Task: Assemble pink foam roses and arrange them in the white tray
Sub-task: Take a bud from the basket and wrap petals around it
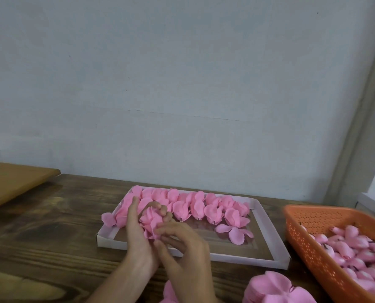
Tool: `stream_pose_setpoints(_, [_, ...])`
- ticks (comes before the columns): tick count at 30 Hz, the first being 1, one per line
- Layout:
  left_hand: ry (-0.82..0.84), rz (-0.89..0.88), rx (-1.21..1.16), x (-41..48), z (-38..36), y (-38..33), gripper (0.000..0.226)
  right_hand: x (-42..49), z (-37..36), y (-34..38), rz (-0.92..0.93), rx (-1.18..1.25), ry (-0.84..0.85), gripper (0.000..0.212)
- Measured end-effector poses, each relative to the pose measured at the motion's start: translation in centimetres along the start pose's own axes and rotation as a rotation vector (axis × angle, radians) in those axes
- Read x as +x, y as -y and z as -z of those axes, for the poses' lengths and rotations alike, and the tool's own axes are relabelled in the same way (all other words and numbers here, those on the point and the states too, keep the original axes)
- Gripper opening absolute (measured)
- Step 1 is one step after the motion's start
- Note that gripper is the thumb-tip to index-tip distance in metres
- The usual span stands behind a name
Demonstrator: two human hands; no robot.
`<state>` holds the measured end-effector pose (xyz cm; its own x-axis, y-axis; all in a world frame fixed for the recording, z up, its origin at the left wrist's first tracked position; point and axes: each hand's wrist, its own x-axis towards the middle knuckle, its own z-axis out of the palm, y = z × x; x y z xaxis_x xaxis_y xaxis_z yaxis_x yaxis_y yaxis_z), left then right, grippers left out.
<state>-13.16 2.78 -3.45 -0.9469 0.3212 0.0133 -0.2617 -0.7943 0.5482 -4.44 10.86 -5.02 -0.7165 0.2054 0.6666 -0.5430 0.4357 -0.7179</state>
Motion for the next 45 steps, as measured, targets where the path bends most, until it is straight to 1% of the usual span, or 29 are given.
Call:
stream_pose_setpoints(3, [0.009, 0.002, -0.015, -0.1, -0.14, 0.04, 0.056, 0.2, 0.22, -0.05, 0.006, -0.002, -0.014, 0.032])
stream_pose_setpoints(8, [-0.005, 0.013, -0.005, -0.4, -0.13, 0.1, 0.061, 0.4, 0.42, -0.14, -0.007, 0.049, -0.002, 0.031])
stream_pose_setpoints(13, [-0.022, 0.038, -0.018, -0.47, -0.45, -0.01, 0.059, 0.49, 0.52, -0.25, -0.016, 0.063, -0.006, 0.033])
stream_pose_setpoints(17, [-0.042, 0.037, -0.007, -0.32, -0.38, 0.02, 0.062, 0.45, 0.55, -0.27, -0.006, 0.051, 0.006, 0.03])
stream_pose_setpoints(21, [-0.085, 0.014, 0.014, -0.03, 0.0, 0.0, 0.066, 0.3, 0.38, -0.36, 0.066, -0.034, 0.026, 0.023])
stream_pose_setpoints(24, [-0.093, 0.03, -0.011, 0.01, 0.14, -0.26, 0.069, 0.23, 0.21, -0.38, 0.11, -0.081, 0.028, 0.024])
stream_pose_setpoints(27, [-0.081, 0.045, -0.034, -0.1, -0.02, -0.28, 0.071, 0.23, 0.22, -0.37, 0.145, -0.095, 0.038, 0.02])
stream_pose_setpoints(32, [-0.067, 0.076, -0.072, -0.35, -0.48, -0.48, 0.066, 0.36, 0.48, -0.17, 0.145, -0.063, 0.072, 0.018])
stream_pose_setpoints(35, [-0.107, 0.097, -0.083, -0.22, -0.38, -0.55, 0.066, 0.35, 0.51, -0.14, 0.139, -0.068, 0.074, 0.02])
stream_pose_setpoints(39, [-0.12, 0.109, -0.089, -0.03, -0.4, -0.54, 0.067, 0.34, 0.52, 0.01, 0.154, -0.063, 0.064, 0.024])
stream_pose_setpoints(45, [-0.202, 0.113, -0.067, -0.13, -0.35, -0.42, 0.07, 0.41, 0.63, 0.05, 0.183, -0.089, 0.048, 0.021])
